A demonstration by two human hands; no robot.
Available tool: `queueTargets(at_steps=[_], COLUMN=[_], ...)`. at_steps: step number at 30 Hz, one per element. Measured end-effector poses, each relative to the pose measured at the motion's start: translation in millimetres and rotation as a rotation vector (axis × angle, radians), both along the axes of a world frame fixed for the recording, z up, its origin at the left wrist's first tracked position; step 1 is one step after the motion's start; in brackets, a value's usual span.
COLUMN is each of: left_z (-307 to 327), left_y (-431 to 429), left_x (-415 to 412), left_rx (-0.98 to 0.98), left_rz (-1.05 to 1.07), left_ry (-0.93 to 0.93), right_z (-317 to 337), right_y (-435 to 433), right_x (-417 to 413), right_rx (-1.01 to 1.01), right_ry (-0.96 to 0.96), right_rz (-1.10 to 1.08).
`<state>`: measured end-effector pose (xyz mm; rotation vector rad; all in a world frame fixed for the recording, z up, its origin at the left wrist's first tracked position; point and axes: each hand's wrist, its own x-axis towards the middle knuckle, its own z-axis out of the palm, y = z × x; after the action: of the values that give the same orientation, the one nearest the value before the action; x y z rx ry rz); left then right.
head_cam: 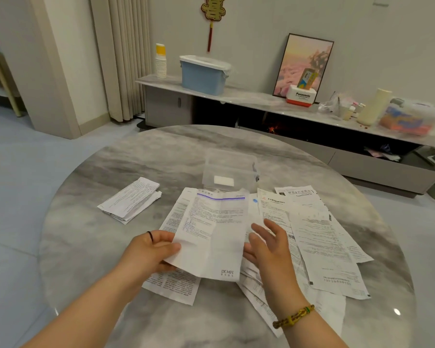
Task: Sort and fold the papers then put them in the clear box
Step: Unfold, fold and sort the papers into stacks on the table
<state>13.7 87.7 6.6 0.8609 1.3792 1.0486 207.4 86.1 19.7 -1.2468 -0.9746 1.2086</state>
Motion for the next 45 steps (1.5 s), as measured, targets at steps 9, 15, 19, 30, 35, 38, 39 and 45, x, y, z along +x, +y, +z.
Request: queueTargets(at_steps=[9,15,19,30,35,38,39,45], left_z=[3,7,7,1,-2,1,-1,0], left_y=[-7,-6,-3,4,5,5,5,7], left_x=[2,0,-4,-8,-9,-10,-11,-8], left_rx=[-0.009,-0.022,-0.036,-0.068,-0.089,-0.094,-0.089,-0.090], left_rz=[-0.130,-0.136,-0.099,-0.160,-0.162,-0.161,-0.160,-0.102], left_ry=[0.054,0.072,0.038,-0.058,-0.075,-0.125,-0.139,-0.150], right_z=[-5,0,-2,-6,-6,-5,-4,-2], right_y=[5,6,7,10,11,10,10,10], right_x=[12,13,12,12,13,12,12,11], right_rx=[-0.283,-0.281,-0.270,-0.288,-0.315,-0.320,-0.320,-0.309], right_ry=[-0.078,-0.097,-0.101,-0.039,-0.031,-0.005,0.006,0.000], right_rz=[0.119,0.183,0.247,0.301,0.307,0.294,0.286,0.270])
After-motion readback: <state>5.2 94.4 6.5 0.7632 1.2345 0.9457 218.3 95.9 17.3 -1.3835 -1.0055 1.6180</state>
